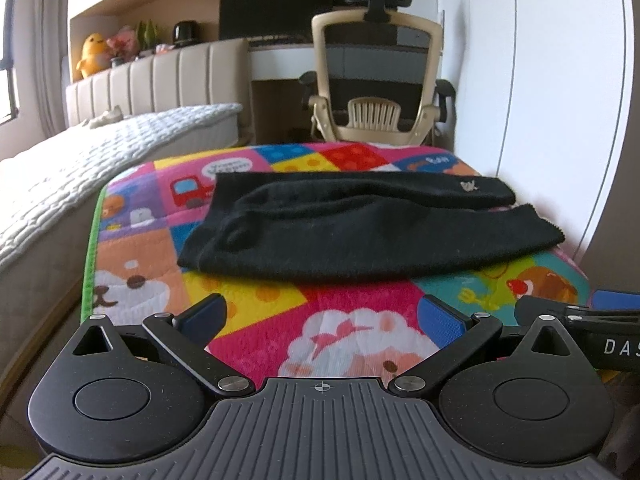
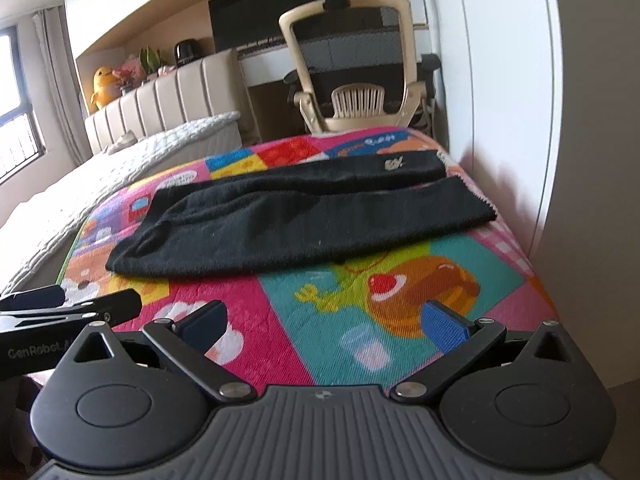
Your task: Fold clothes
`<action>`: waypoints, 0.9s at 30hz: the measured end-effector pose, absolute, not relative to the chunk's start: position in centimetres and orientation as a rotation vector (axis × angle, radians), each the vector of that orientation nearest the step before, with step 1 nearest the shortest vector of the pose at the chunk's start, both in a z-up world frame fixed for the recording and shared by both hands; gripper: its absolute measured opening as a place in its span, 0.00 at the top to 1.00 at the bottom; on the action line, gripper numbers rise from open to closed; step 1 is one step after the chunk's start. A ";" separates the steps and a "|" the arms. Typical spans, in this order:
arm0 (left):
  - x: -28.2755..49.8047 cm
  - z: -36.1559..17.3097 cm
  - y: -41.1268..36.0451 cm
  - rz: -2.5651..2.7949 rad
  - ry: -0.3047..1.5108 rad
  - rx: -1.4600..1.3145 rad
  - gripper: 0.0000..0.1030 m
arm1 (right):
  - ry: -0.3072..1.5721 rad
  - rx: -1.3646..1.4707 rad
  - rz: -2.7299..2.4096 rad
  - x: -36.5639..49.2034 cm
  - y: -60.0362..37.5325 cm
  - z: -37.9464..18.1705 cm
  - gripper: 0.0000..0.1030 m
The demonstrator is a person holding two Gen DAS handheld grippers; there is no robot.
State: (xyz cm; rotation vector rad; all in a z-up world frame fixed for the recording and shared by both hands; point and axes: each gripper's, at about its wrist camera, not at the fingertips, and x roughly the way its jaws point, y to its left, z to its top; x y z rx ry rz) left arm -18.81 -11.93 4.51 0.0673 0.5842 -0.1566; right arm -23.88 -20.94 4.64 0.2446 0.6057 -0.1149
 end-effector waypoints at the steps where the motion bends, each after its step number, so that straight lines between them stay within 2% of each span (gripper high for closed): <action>1: -18.8 4.5 -11.9 -0.157 0.590 0.067 0.00 | 0.610 0.241 -0.111 -23.9 -20.9 4.7 0.00; 27: -18.7 4.2 -12.2 -0.170 0.613 0.076 0.00 | 0.627 0.255 -0.114 -23.6 -21.0 4.4 0.00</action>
